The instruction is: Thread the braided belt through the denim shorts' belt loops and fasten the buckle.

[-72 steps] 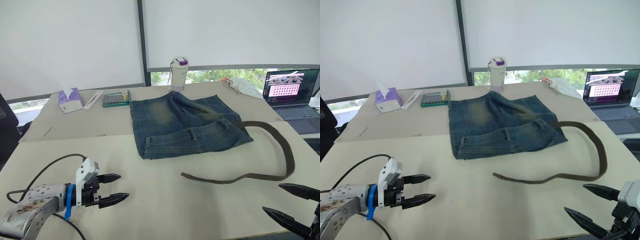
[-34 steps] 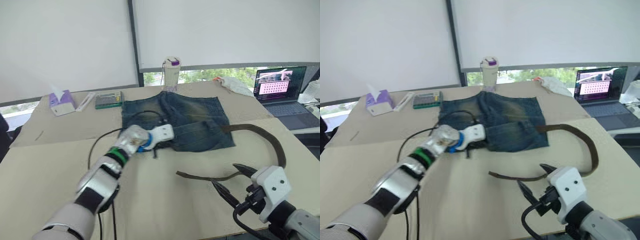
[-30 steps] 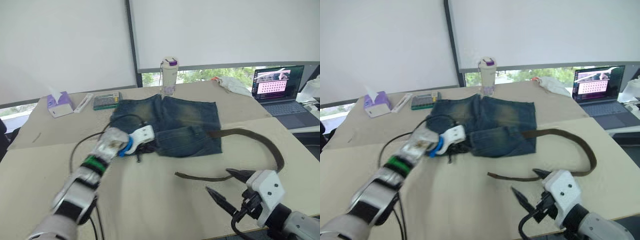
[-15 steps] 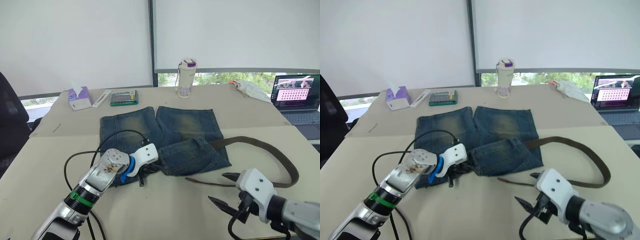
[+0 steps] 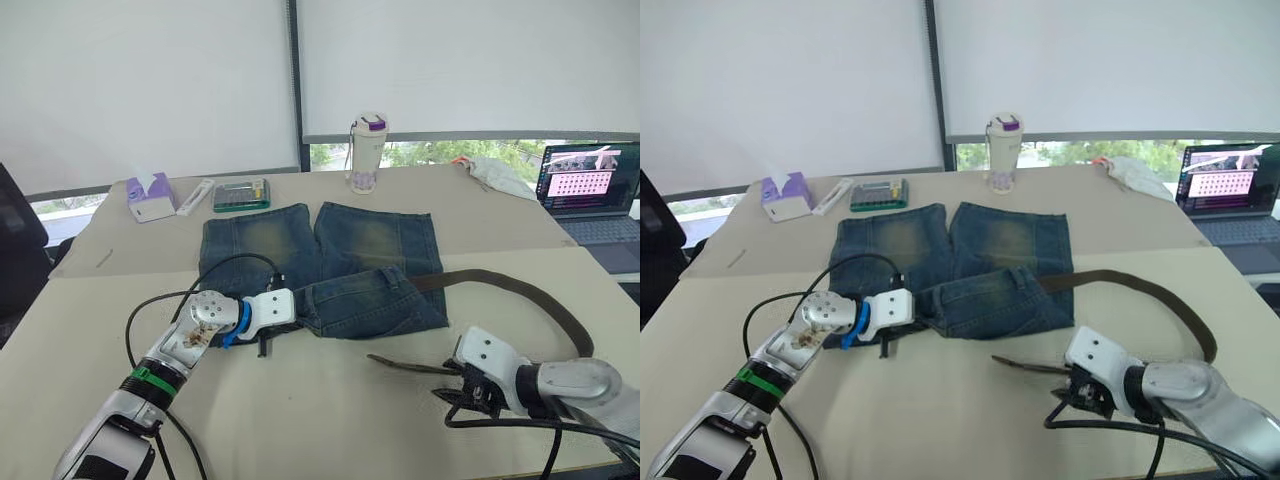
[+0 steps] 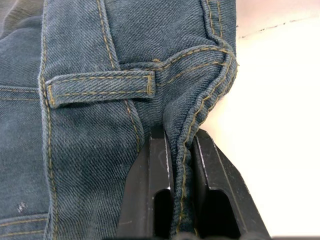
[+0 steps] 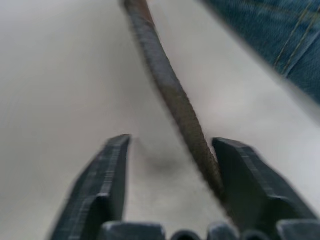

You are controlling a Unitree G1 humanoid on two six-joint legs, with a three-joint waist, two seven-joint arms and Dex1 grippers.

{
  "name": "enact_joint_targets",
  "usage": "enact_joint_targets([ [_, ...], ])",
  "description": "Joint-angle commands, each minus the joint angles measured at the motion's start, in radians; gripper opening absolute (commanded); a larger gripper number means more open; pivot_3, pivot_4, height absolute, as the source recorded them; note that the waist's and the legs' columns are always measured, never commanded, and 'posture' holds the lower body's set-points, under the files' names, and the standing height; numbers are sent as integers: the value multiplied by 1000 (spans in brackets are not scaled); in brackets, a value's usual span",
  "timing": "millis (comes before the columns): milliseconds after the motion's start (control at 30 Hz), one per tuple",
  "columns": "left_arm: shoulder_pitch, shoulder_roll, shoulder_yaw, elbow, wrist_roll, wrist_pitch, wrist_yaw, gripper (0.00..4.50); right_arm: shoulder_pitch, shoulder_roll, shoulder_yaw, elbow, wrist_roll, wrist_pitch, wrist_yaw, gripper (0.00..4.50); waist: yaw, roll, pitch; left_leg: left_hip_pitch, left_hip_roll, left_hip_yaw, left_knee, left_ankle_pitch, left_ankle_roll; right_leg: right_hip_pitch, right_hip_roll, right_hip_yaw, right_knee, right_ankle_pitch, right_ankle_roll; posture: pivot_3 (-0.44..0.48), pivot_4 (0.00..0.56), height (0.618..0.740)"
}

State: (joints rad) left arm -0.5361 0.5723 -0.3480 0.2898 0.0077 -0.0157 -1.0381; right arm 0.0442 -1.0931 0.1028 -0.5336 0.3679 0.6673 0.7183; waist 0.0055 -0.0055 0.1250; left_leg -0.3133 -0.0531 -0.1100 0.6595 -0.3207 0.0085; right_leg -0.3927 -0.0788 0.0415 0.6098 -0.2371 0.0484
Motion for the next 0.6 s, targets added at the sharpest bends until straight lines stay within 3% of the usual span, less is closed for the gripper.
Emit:
enact_joint_targets([
  [33,32,-2,74,-86,-143,140,-81,1027,-52,24,14,26,-54,-35,18,1295,-2,0,0,0,0,0,0,0,0,0,0,0,0,0,0,0,150,740],
  [167,68,15,181,-235,-331,376,-117,2378,-26,35,-24,-3,-20,-18,68,0,-2,4,-2,-4,0,-1,0,0,0,-6,1,-1,2,0,0,0,150,740],
  [300,87,44,244,-414,-546,687,-137,3651,-9,82,-137,-100,176,62,137,0,-5,2,-1,-5,1,-2,0,0,0,-7,1,-1,2,1,-2,0,150,740],
  [433,54,10,238,-493,-649,836,-104,3651,-47,98,-151,-160,262,109,156,0,-6,1,0,-2,1,-2,0,0,0,-2,1,-1,2,1,-1,0,150,740],
  [600,2,-16,187,-491,-648,863,-108,3651,-112,94,-135,-211,308,155,150,0,-6,1,0,-1,0,-2,0,0,0,-2,1,-1,1,1,-1,0,150,740],
])
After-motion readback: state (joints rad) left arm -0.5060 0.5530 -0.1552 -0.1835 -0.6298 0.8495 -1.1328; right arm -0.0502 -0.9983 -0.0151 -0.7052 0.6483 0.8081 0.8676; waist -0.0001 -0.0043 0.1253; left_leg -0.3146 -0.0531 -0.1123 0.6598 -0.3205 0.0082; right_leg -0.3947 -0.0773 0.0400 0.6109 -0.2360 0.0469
